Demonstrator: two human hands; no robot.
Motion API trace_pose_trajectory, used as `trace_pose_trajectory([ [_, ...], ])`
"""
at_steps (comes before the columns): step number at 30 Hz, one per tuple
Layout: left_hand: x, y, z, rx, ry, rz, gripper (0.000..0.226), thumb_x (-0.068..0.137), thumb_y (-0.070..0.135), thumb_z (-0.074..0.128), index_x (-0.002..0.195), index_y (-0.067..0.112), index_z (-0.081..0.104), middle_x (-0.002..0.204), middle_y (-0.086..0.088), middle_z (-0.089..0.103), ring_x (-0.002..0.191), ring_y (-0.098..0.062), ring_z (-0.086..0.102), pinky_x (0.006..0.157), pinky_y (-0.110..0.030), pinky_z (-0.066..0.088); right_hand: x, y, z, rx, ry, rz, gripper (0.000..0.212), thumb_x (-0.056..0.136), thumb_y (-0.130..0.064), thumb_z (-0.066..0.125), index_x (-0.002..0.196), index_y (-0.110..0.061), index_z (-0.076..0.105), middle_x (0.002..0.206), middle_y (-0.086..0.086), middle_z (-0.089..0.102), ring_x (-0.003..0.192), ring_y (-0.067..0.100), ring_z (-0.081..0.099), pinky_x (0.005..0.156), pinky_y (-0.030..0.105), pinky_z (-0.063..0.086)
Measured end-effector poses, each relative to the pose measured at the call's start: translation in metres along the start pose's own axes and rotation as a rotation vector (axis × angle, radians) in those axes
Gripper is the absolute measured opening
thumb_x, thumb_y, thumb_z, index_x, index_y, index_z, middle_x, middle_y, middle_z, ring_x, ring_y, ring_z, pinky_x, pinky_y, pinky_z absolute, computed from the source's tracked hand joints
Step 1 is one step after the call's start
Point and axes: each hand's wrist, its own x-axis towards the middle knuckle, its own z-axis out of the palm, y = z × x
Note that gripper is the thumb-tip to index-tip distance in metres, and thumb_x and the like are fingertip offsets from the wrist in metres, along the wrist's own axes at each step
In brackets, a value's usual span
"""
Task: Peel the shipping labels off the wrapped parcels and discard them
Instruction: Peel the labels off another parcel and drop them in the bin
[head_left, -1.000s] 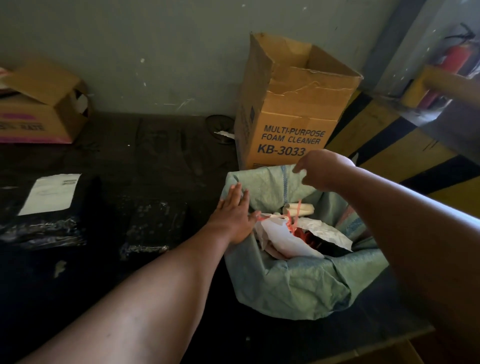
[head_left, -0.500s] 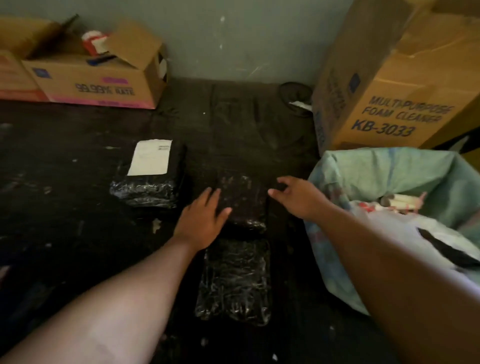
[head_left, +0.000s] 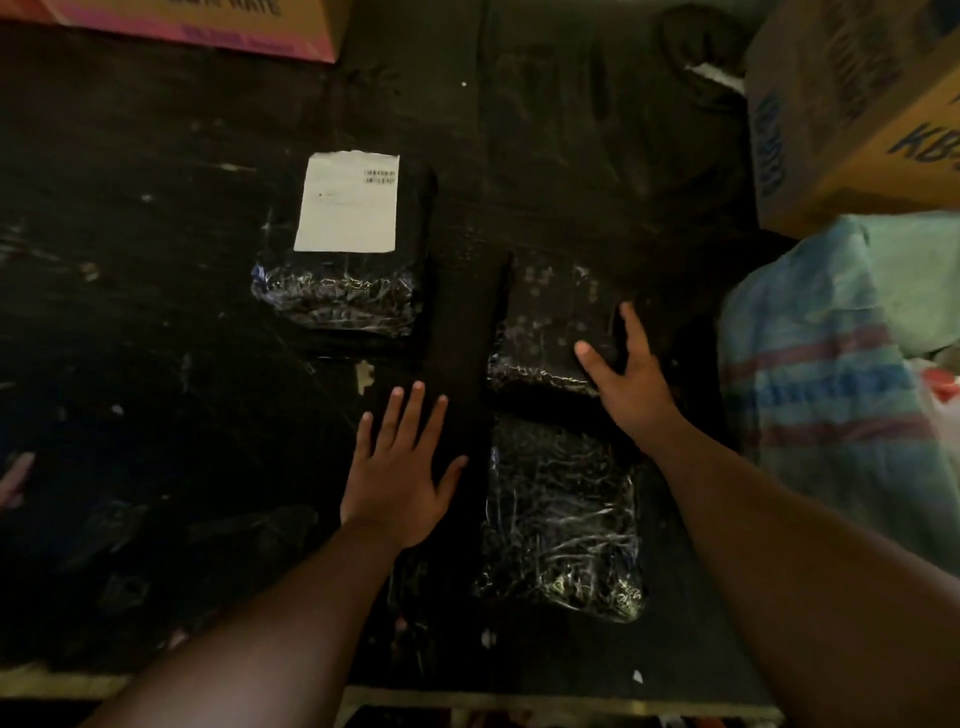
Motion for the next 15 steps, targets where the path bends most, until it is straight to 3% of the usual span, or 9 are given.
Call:
trace_pose_trajectory([
  [4, 0.000, 0.000, 0.000, 0.006, -0.007, 0.006, 0.078, 0.095, 0.069, 0.003, 0.161, 0.029, -0.008, 0.167, -0.002, -0.020, 0.153, -0.023, -0.021, 0.124, -0.052, -0.002, -0.003, -0.018, 0.000, -0.018, -0.006, -0.009, 0.085, 0.060, -0.087, 0.061, 0.130, -0.078, 0.014, 0.153, 0.004, 0.033, 0.137, 0.027, 0.040, 0.113, 0.048, 0.036],
  [8, 0.001, -0.001, 0.001, -0.008, 0.002, 0.010, 0.078, 0.095, 0.070, 0.005, 0.161, 0.028, -0.004, 0.168, -0.001, -0.017, 0.153, -0.023, -0.019, 0.124, -0.052, -0.003, -0.002, -0.038, -0.004, -0.021, 0.019, -0.021, 0.078, 0.080, -0.061, 0.068, 0.145, -0.058, 0.024, 0.146, 0.010, 0.029, 0.131, 0.032, 0.042, 0.113, 0.040, 0.036],
  [12, 0.001, 0.001, -0.002, 0.004, -0.001, 0.011, 0.077, 0.095, 0.070, 0.004, 0.160, 0.030, -0.008, 0.167, -0.001, -0.020, 0.153, -0.022, -0.022, 0.124, -0.051, -0.006, -0.013, -0.052, -0.010, 0.010, 0.043, -0.106, 0.081, 0.075, -0.057, 0.074, 0.145, -0.051, 0.034, 0.139, 0.004, 0.034, 0.114, 0.018, 0.047, 0.109, 0.028, 0.035],
  [14, -0.001, 0.001, -0.004, 0.007, -0.019, 0.006, 0.076, 0.096, 0.069, 0.006, 0.159, 0.030, -0.011, 0.167, -0.001, -0.022, 0.152, -0.022, -0.023, 0.123, -0.050, -0.007, -0.023, -0.050, -0.012, 0.050, 0.027, -0.154, 0.086, 0.069, -0.058, 0.077, 0.145, -0.046, 0.037, 0.137, -0.003, 0.044, 0.117, 0.012, 0.053, 0.106, 0.026, 0.043],
  [15, -0.001, 0.001, -0.005, 0.012, -0.028, 0.003, 0.077, 0.096, 0.069, 0.007, 0.159, 0.030, -0.012, 0.167, -0.001, -0.022, 0.152, -0.022, -0.023, 0.123, -0.050, -0.007, -0.031, -0.049, -0.015, 0.081, 0.026, -0.181, 0.085, 0.072, -0.053, 0.078, 0.146, -0.041, 0.039, 0.132, -0.010, 0.048, 0.115, 0.006, 0.054, 0.099, 0.019, 0.047],
])
